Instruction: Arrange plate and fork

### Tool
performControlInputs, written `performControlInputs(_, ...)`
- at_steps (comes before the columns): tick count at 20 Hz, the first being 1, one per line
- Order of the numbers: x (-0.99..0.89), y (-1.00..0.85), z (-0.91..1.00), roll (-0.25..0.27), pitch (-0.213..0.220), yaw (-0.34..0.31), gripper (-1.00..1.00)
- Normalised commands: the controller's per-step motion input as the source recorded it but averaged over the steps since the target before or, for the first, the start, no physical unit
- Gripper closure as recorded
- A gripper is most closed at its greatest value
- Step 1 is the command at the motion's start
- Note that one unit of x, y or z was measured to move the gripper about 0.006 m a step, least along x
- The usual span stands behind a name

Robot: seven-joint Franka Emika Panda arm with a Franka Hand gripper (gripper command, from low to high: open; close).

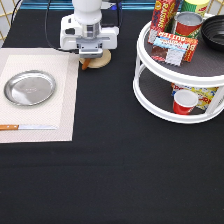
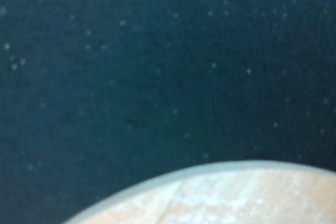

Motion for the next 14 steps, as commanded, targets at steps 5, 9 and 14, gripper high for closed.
performControlInputs(5, 0.00, 0.06, 0.37, -0.100, -0.017, 0.024, 1.00)
performControlInputs(9, -0.01, -0.50, 0.60, 0.087, 0.000, 0.018, 1.00)
performControlInputs(14, 0.01, -0.77, 0.54, 0.240, 0.000, 0.000, 1.00)
